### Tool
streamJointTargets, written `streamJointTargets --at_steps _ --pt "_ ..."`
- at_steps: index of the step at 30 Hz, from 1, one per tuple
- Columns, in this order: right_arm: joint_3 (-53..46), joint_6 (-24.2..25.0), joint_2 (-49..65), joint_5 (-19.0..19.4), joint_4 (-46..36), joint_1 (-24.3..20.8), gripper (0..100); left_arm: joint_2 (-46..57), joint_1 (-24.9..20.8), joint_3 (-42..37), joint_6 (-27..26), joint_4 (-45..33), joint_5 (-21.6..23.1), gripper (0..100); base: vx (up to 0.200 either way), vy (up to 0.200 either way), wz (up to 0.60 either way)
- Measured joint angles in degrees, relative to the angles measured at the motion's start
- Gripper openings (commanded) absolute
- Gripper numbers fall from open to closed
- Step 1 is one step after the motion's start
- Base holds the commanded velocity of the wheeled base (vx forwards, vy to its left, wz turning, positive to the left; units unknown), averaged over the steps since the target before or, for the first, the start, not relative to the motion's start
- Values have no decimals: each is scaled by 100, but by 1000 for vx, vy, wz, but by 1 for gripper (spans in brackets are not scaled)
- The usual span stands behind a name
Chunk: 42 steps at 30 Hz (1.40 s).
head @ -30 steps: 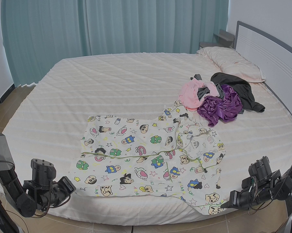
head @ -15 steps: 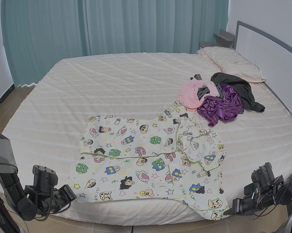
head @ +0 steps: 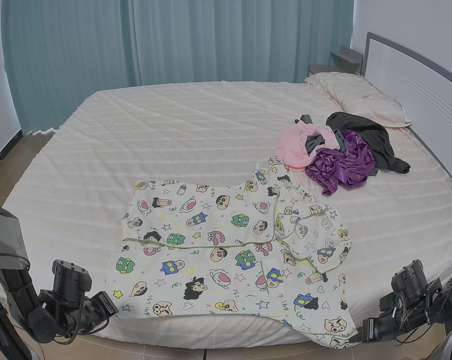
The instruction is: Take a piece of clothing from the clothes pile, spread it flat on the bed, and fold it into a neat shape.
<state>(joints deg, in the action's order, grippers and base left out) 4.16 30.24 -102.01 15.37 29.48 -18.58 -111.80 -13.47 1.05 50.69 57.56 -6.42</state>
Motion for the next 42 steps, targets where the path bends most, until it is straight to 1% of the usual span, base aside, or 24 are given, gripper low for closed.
streamJointTargets --at_steps 5,12,21,28,36,39,42 --pt "-151 -37 17 0 -2 -99 0 28 -122 -6 6 -496 -46 0 0 0 0" --pt "-297 -39 77 -2 20 -283 0 246 -299 -4 17 -983 -63 0 0 0 0" --pt "-317 -44 297 -7 -88 -422 0 747 -577 -4 30 -1931 -72 0 0 0 0" --pt "-315 -28 560 -11 -96 -400 0 974 -649 11 41 -2032 -137 0 0 0 0" --pt "46 -4 935 -132 -116 -148 0 1195 -541 652 178 -2256 -165 0 0 0 0" --pt "319 0 995 -216 -116 15 0 1271 -466 1076 318 -2577 -169 0 0 0 0" --pt "691 10 984 -286 -112 207 0 1326 -372 1557 411 -3063 -149 0 0 0 0"
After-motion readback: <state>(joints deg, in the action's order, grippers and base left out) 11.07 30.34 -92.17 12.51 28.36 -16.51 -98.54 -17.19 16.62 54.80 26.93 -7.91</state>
